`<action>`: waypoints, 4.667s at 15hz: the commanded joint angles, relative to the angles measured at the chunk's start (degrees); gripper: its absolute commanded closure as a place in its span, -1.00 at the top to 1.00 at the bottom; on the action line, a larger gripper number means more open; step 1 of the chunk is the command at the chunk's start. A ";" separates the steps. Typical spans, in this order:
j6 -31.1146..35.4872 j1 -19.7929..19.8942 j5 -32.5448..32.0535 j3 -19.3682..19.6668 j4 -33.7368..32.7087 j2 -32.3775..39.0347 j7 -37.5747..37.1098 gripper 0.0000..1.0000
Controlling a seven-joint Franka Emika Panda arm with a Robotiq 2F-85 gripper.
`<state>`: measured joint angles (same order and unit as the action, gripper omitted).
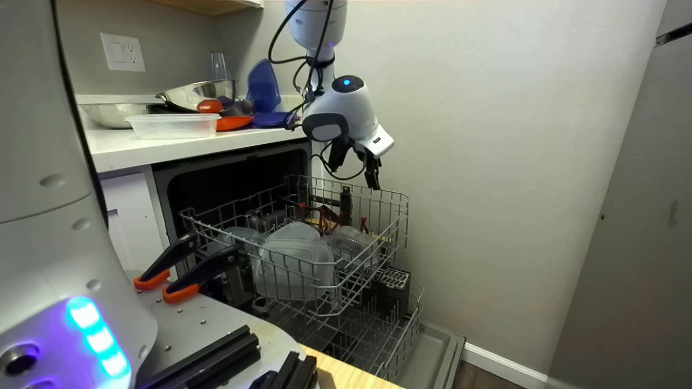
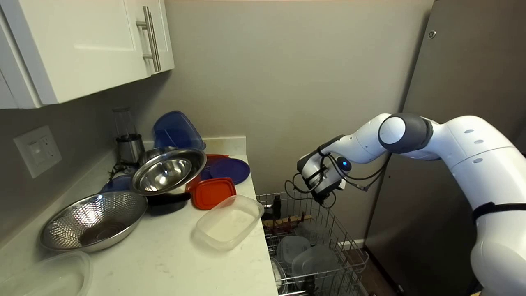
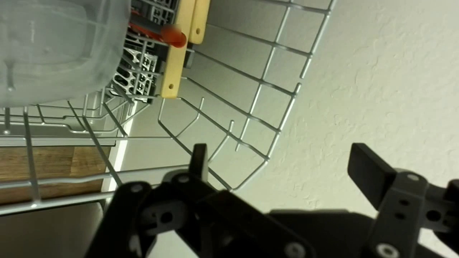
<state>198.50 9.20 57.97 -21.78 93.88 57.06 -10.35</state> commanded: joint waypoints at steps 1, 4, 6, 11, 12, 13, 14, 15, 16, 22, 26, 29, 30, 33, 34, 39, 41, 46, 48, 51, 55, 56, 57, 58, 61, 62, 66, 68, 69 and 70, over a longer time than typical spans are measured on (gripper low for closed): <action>-0.01 1.47 0.29 -0.96 3.07 -1.90 -0.08 1.00; -2.60 0.73 2.11 0.75 5.12 -2.34 0.35 1.00; -5.92 0.37 3.36 2.41 6.25 -1.93 0.21 1.00; -18.92 -2.85 3.53 10.60 7.92 -0.72 -3.95 1.00; -21.33 -3.94 2.71 12.57 7.76 -0.34 -5.67 1.00; -23.63 -4.74 2.39 14.12 7.33 0.02 -6.75 1.00; -25.77 -5.36 2.12 15.42 6.99 0.25 -7.77 1.00; -27.76 -5.97 1.88 16.54 6.81 0.32 -8.86 1.00; -29.77 -6.40 1.65 17.38 6.83 0.12 -9.85 1.00; -37.70 -8.71 0.39 21.09 5.86 -0.26 -14.79 1.00; -40.05 -9.65 -0.51 22.33 5.39 -0.49 -16.65 1.00; -41.18 -9.90 -0.22 21.75 4.95 -0.87 -17.46 1.00; -40.53 -10.88 -0.24 22.13 4.97 -0.99 -18.62 1.00; -38.88 -14.67 -0.95 24.55 6.16 -1.45 -25.03 1.00; -38.84 -15.70 -1.26 25.27 6.32 -1.39 -26.94 1.00; -40.23 -19.05 -4.64 27.96 7.06 -0.48 -36.05 1.00; -40.29 -19.03 -6.21 28.39 7.71 -0.39 -38.41 1.00; -40.02 -17.94 -9.73 29.07 8.68 -0.06 -41.65 1.00; -39.71 -17.83 -10.62 29.02 8.22 0.61 -41.89 1.00; -38.73 -17.90 -11.78 28.65 7.31 1.51 -42.37 1.00; -37.29 -18.35 -12.88 28.46 6.17 2.49 -42.21 1.00; -36.75 -18.55 -13.35 28.53 5.88 2.84 -42.20 1.00; -35.74 -18.39 -13.44 28.05 5.37 3.34 -41.81 1.00; -34.70 -18.58 -13.60 28.02 4.81 4.04 -41.89 1.00; -31.54 -17.50 -12.80 25.95 2.17 6.88 -40.94 1.00; -30.79 -17.32 -12.75 25.51 1.44 7.91 -40.87 1.00; -28.97 -16.64 -12.47 24.38 -0.08 10.25 -40.51 1.00; -28.58 -16.38 -12.42 24.22 -0.22 10.52 -40.45 1.00; -28.47 -16.23 -12.40 24.13 -0.20 10.50 -40.39 1.00; -28.29 -16.47 -12.59 24.55 0.01 10.35 -40.55 1.00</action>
<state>168.19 -8.38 46.19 3.66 94.80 66.02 -50.28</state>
